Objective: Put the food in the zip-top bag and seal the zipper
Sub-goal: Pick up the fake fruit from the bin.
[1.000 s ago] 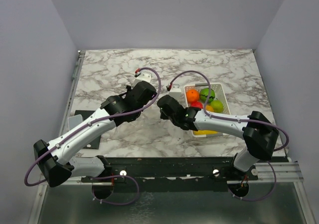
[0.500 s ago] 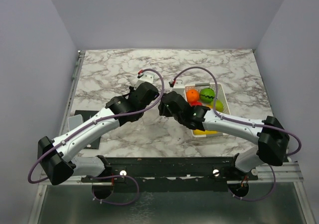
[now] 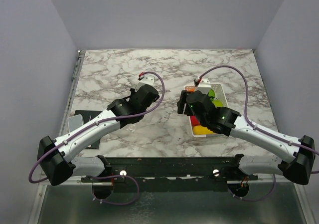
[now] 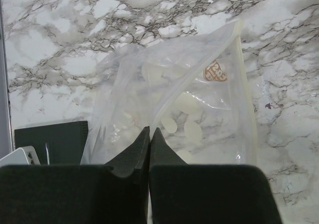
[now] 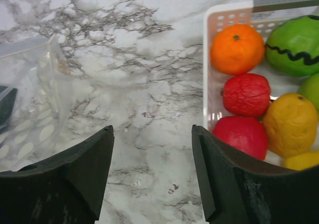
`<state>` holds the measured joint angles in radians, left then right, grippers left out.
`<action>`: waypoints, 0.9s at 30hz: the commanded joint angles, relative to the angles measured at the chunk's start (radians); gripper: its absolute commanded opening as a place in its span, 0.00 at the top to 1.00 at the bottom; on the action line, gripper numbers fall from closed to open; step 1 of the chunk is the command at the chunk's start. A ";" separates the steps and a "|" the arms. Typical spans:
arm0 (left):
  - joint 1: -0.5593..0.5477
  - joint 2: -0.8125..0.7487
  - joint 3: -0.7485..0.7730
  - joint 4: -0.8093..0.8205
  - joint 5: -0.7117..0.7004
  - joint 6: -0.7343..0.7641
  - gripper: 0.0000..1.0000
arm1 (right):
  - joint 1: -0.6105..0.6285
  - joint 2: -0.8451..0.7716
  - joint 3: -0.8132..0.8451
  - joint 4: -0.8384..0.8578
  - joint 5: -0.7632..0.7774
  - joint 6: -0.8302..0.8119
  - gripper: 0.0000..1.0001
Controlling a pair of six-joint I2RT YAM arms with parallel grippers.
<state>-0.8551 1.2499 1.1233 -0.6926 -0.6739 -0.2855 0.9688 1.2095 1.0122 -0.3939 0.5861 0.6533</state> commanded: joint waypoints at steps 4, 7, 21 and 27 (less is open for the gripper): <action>0.000 -0.054 -0.061 0.079 0.030 0.013 1.00 | -0.076 -0.107 -0.030 -0.223 0.073 -0.011 0.27; 0.001 -0.066 -0.083 0.093 0.046 0.018 1.00 | -0.113 -0.131 -0.036 -0.274 0.050 -0.004 0.22; 0.000 -0.106 -0.142 0.126 0.097 0.025 1.00 | -0.285 -0.122 -0.193 -0.210 -0.160 0.046 0.12; -0.001 -0.112 -0.150 0.131 0.108 0.030 1.00 | -0.331 -0.063 -0.228 -0.131 -0.238 0.062 0.12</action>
<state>-0.8551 1.1599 0.9855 -0.5831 -0.5926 -0.2642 0.6647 1.1114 0.8043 -0.5896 0.4252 0.6868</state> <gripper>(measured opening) 0.005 0.878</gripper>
